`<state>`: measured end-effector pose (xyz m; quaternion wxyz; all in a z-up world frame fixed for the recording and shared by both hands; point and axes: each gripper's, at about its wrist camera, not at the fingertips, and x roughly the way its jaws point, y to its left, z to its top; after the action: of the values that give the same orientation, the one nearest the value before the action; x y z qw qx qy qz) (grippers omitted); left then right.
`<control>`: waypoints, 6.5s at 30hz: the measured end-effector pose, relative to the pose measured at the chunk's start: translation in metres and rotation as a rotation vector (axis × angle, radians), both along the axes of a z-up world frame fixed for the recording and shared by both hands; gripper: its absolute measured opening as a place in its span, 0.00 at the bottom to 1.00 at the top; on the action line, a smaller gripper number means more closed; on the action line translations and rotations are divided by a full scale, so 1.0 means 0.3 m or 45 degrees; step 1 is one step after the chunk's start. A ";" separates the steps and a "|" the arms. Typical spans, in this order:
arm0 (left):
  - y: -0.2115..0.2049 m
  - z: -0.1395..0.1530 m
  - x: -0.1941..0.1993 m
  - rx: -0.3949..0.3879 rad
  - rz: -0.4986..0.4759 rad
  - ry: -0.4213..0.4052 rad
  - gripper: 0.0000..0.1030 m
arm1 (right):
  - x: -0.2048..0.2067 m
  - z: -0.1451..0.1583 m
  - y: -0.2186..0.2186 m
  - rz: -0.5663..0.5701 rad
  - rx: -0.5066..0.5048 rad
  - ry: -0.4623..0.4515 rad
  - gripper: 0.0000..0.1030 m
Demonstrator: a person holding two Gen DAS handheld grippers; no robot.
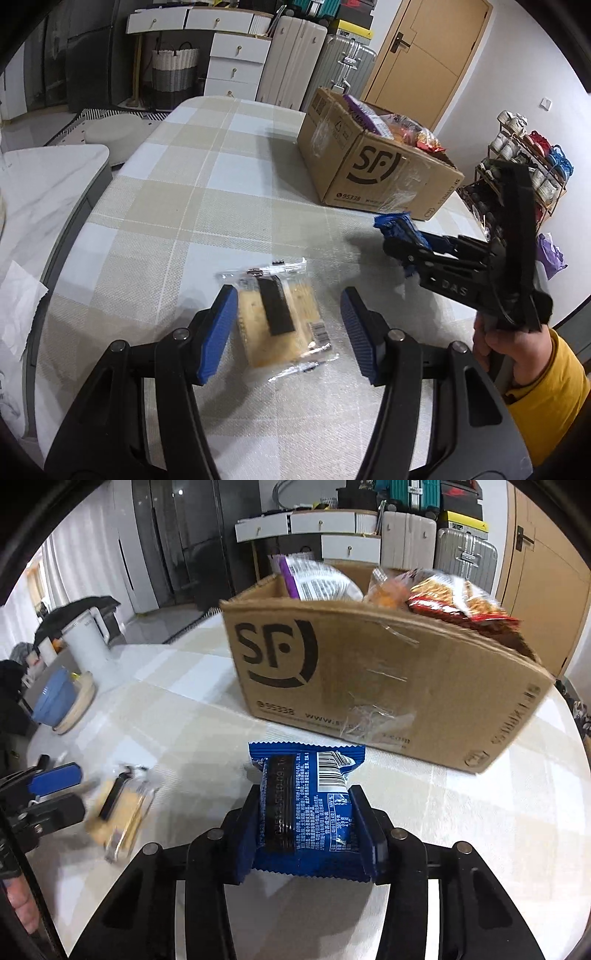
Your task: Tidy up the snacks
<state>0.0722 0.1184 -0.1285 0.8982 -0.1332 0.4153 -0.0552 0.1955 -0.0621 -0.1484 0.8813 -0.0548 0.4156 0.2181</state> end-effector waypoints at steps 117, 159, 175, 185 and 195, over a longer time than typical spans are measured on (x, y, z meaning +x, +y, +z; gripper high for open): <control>-0.289 0.209 1.342 -0.102 -0.215 0.090 0.56 | 0.425 0.349 -0.083 0.060 -0.067 -0.089 0.45; -0.151 0.645 0.525 0.183 0.022 -0.357 0.78 | -0.004 0.739 -0.293 -0.110 0.337 -0.521 0.85; -0.274 0.807 -0.186 0.192 0.056 -0.602 1.00 | -0.567 0.806 -0.401 -0.159 0.434 -0.734 0.95; -0.310 0.790 -0.559 0.285 0.121 -0.659 1.00 | -0.796 0.795 -0.457 -0.240 0.445 -0.792 0.99; -0.329 0.672 -0.736 0.345 0.120 -0.659 1.00 | -0.895 0.664 -0.492 -0.297 0.436 -0.812 0.99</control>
<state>-0.1487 0.0196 0.0731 0.9854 -0.0125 0.1695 0.0105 -0.0730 -0.2098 0.0508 0.9817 0.0761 0.0815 0.1546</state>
